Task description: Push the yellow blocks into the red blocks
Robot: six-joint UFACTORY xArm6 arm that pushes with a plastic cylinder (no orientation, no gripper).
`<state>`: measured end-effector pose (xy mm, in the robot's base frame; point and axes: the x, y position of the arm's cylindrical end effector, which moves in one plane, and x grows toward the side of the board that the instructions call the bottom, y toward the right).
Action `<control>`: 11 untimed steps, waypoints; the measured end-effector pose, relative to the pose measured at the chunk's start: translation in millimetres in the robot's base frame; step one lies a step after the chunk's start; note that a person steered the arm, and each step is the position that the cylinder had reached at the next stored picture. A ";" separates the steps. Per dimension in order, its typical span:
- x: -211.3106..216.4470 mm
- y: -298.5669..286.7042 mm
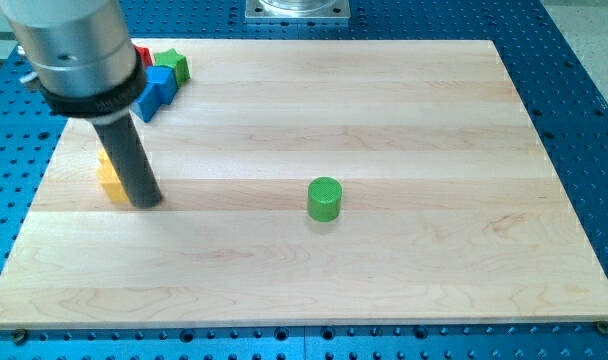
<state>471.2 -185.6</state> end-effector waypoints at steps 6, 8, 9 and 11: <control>-62.7 -44.7; -45.4 -6.4; -40.3 116.3; -40.0 349.0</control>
